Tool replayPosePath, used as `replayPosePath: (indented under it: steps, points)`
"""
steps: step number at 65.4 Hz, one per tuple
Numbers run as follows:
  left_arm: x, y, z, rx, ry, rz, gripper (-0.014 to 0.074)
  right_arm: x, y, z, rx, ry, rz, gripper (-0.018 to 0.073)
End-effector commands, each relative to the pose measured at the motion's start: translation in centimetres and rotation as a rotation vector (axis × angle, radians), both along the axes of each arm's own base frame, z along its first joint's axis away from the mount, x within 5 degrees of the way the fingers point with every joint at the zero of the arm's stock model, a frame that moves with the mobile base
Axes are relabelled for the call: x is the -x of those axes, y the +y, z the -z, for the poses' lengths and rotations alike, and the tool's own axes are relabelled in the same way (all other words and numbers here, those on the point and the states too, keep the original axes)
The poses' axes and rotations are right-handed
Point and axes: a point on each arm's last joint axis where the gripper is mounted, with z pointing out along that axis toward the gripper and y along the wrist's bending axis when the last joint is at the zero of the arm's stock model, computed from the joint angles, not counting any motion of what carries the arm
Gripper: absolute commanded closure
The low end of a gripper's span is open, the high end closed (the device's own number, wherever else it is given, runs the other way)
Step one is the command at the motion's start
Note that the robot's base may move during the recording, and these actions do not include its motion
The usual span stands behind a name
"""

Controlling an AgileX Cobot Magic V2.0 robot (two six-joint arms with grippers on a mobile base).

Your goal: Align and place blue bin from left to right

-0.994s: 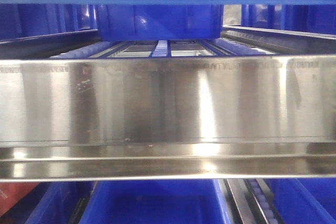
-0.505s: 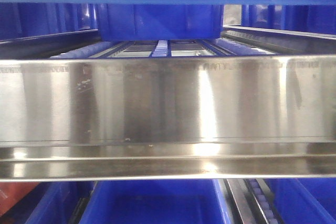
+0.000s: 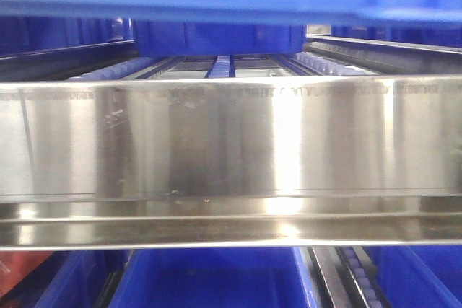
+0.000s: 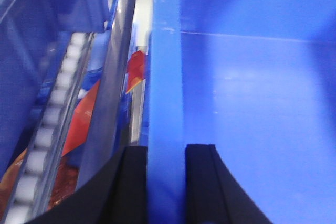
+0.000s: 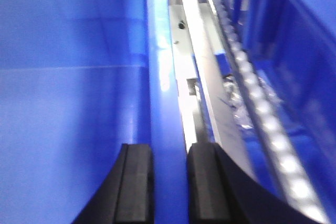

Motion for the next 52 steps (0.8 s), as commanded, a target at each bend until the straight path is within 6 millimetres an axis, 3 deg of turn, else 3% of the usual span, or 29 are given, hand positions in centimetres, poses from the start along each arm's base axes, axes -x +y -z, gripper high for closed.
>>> replayPosePath:
  steps: [1,12,21,35,52]
  points:
    - [-1.5,-1.0,-0.1,0.084,-0.066,0.093,0.0707,-1.3,1.7,-1.9,-0.201,-0.172,-0.143,0.0725]
    - [-3.9,-1.7,1.9,0.095,-0.057,0.105,0.0707,-2.9,1.8,-1.2,-0.181,-0.184,-0.142,0.0725]
    - [-5.3,-2.5,3.3,0.090,-0.045,0.118,0.0707,-3.9,2.3,0.8,-0.124,-0.117,-0.108,0.0725]
    - [-6.4,-3.0,4.6,0.075,-0.023,0.121,0.0707,-4.7,3.4,2.6,-0.118,-0.112,-0.144,0.0725]
    - [-6.9,-3.2,5.3,0.063,-0.006,0.120,0.0707,-5.4,2.9,2.9,-0.097,-0.115,-0.119,0.0725]
